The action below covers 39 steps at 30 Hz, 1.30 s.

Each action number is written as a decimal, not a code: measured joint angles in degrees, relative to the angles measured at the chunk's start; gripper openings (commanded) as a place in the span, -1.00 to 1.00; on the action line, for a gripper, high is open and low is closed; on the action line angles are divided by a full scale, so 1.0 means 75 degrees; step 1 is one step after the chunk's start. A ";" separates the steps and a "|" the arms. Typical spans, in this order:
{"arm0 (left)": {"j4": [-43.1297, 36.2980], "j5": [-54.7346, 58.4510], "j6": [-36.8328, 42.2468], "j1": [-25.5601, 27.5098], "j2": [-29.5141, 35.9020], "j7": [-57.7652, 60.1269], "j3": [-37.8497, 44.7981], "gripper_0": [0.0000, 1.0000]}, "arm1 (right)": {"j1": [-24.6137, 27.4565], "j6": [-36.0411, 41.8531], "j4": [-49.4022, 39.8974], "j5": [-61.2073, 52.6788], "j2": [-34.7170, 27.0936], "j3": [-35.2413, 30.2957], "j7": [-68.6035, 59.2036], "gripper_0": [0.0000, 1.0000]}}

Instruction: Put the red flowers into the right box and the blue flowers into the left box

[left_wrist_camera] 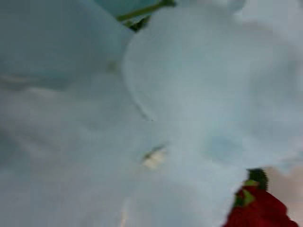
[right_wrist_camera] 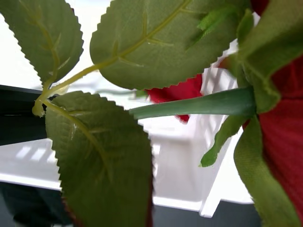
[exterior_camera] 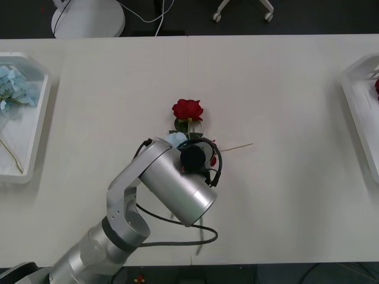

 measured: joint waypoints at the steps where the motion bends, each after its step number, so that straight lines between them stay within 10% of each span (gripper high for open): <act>1: 0.0042 -0.0057 -0.0001 -0.0009 -0.0003 0.0006 0.0101 1.00 | -0.0001 -0.0168 0.0179 0.0165 0.0001 0.0000 0.0000 -1.00; 10: 0.1030 -0.0839 -0.0007 -0.0012 -0.0004 0.0006 0.0303 1.00 | -0.0003 -0.0875 0.1326 0.1174 0.0059 0.0000 0.0000 -1.00; 12: 0.1284 -0.0925 -0.0071 -0.0012 -0.0003 0.0005 0.0303 0.24 | -0.0003 -0.1074 0.1534 0.1378 0.0144 0.0000 -0.0001 -1.00; 13: 0.1388 -0.0953 -0.0131 -0.0012 -0.0003 0.0005 0.0303 -0.59 | -0.0003 -0.1220 0.1632 0.1482 0.0203 0.0000 -0.0002 -1.00; 14: 0.1454 -0.0968 -0.0167 -0.0012 -0.0003 0.0005 0.0303 -0.99 | -0.0002 -0.1382 0.1746 0.1570 0.0269 0.0000 -0.0003 -1.00; 21: 0.1515 -0.0979 -0.0239 -0.0012 -0.0002 0.0005 0.0303 -1.00 | -0.0002 -0.2251 0.2279 0.1676 0.0617 0.0000 -0.0023 -1.00; 25: 0.1344 -0.0971 -0.0240 -0.0012 0.0005 0.0004 0.0307 -1.00 | -0.0002 -0.2387 0.2333 0.1675 0.0702 0.0000 -0.0089 -0.42; 39: -0.1134 -0.0975 -0.0056 -0.0012 0.0897 -0.0485 0.0367 -1.00 | -0.0002 -0.2423 0.2344 0.1173 0.0736 -0.0002 -0.0215 0.36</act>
